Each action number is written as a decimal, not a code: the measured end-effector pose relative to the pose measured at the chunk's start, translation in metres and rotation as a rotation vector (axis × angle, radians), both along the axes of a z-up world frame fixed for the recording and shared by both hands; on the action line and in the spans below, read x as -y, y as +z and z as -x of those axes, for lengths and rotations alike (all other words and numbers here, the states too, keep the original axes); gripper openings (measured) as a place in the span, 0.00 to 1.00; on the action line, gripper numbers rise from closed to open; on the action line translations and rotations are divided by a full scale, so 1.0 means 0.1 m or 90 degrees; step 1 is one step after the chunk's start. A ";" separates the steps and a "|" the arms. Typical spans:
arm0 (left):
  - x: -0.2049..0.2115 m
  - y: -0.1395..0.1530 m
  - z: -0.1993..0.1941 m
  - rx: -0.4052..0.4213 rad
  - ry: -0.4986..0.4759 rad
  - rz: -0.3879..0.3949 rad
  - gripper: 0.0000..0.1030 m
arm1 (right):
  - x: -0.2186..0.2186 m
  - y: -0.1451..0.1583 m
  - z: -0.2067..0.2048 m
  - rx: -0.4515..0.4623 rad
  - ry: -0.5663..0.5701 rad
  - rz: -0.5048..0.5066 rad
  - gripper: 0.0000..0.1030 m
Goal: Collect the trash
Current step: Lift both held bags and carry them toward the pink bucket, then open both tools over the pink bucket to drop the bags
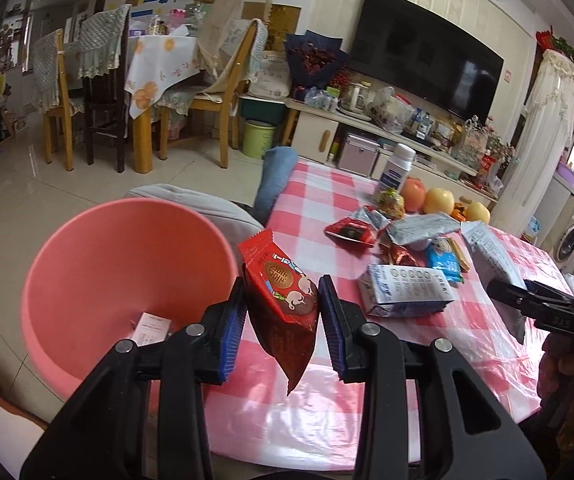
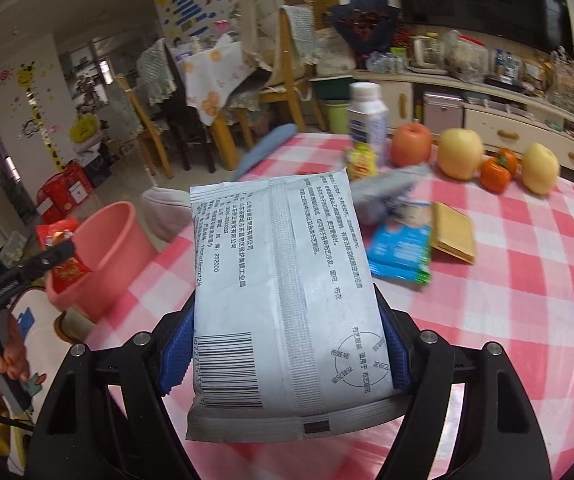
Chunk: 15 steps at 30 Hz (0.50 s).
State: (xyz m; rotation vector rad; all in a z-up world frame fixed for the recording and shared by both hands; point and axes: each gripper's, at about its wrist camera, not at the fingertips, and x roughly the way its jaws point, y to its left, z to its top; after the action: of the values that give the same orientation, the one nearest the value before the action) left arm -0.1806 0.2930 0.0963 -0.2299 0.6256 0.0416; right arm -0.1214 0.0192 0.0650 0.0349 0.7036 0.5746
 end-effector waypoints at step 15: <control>-0.75 -0.06 0.08 -0.006 0.091 -0.004 0.37 | -1.73 0.47 0.02 0.036 0.194 -0.030 0.75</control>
State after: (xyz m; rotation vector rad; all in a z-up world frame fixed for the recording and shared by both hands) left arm -0.1888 0.3684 0.0905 -0.2685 0.6177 0.1817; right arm -0.1238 0.1920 0.1120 -0.0456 0.6445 0.8808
